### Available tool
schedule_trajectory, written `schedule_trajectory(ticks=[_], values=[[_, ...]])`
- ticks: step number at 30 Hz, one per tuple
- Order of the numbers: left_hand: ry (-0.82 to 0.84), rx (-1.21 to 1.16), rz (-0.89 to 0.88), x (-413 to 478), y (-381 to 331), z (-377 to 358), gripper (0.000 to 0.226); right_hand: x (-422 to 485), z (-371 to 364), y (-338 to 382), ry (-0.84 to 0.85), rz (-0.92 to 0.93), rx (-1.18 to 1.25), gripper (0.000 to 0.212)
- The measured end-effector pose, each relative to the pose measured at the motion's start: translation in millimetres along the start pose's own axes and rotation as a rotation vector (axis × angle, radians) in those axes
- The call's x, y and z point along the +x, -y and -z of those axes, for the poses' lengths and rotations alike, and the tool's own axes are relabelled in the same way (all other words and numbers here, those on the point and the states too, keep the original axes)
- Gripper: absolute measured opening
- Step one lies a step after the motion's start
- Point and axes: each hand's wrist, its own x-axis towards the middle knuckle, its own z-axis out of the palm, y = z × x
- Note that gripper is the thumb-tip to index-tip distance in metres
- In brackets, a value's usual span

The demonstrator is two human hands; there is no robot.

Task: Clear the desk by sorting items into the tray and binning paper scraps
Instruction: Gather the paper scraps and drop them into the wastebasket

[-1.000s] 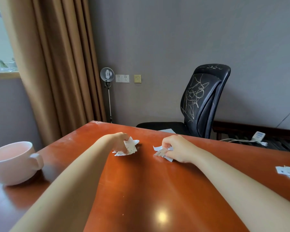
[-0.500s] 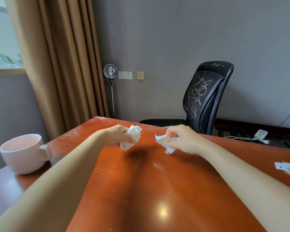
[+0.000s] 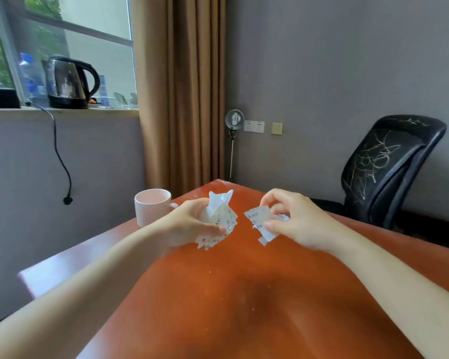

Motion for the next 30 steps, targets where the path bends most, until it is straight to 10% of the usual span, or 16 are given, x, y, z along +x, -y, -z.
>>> schedule_trajectory(ticks=[14, 30], values=[[-0.440, 0.050, 0.160, -181.0, 78.6, 120.2, 0.041, 28.3, -176.2, 159.8, 0.213, 0.330, 0.232, 0.007], [-0.785, -0.074, 0.546, -306.2, 247.8, 183.8, 0.027, 23.8, -405.2, 245.7, 0.334, 0.177, 0.188, 0.014]])
